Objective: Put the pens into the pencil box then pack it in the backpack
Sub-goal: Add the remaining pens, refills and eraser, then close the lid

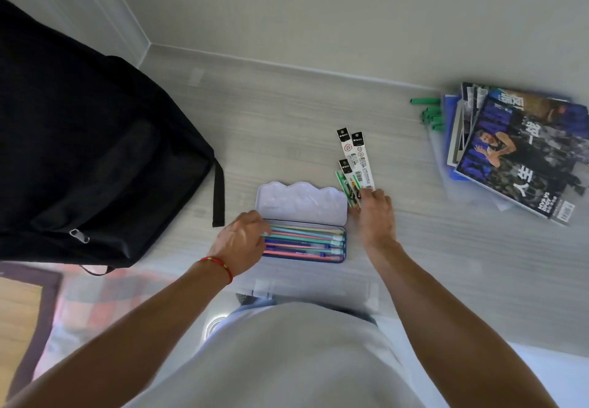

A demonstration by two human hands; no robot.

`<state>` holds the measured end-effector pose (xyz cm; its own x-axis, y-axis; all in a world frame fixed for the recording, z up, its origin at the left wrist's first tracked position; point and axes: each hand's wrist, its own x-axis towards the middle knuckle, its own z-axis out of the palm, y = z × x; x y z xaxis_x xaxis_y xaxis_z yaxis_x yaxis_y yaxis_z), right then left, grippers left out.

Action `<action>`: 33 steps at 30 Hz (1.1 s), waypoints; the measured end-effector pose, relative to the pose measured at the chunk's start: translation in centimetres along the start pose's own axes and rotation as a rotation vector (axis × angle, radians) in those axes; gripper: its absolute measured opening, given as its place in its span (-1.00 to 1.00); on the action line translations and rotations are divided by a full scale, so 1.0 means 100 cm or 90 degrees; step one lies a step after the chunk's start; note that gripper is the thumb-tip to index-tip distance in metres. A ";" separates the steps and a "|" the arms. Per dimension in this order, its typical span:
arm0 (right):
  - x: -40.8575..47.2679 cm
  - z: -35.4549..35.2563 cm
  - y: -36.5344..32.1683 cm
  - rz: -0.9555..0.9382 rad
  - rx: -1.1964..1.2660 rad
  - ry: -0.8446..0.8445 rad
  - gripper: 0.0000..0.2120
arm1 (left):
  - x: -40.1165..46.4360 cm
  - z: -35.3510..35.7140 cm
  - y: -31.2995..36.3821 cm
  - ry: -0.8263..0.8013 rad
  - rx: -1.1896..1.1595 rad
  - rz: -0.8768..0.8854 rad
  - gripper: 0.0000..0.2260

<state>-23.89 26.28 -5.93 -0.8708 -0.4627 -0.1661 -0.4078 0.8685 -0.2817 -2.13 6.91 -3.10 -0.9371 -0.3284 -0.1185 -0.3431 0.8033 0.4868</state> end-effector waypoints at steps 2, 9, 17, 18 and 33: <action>-0.001 0.001 0.001 0.003 -0.004 0.007 -0.67 | -0.003 -0.001 0.002 0.010 -0.008 -0.021 -0.87; -0.007 -0.006 0.004 0.014 -0.072 -0.062 -0.80 | -0.004 -0.007 -0.004 0.090 -0.125 -0.275 -0.78; -0.012 -0.007 -0.007 -0.014 -0.184 -0.086 -0.77 | 0.002 -0.005 0.012 0.065 -0.121 -0.266 -0.86; -0.010 -0.007 -0.008 -0.020 -0.196 -0.097 -0.78 | 0.003 -0.004 0.016 0.068 -0.125 -0.251 -0.84; 0.050 -0.054 0.001 -0.022 -0.057 -0.025 -0.75 | 0.026 -0.015 0.045 0.070 -0.158 -0.174 -0.74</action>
<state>-29.73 24.98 -1.70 -0.8449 -0.4983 -0.1947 -0.4625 0.8633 -0.2020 -6.00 8.97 0.11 -0.7961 -0.5757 -0.1863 -0.5405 0.5382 0.6466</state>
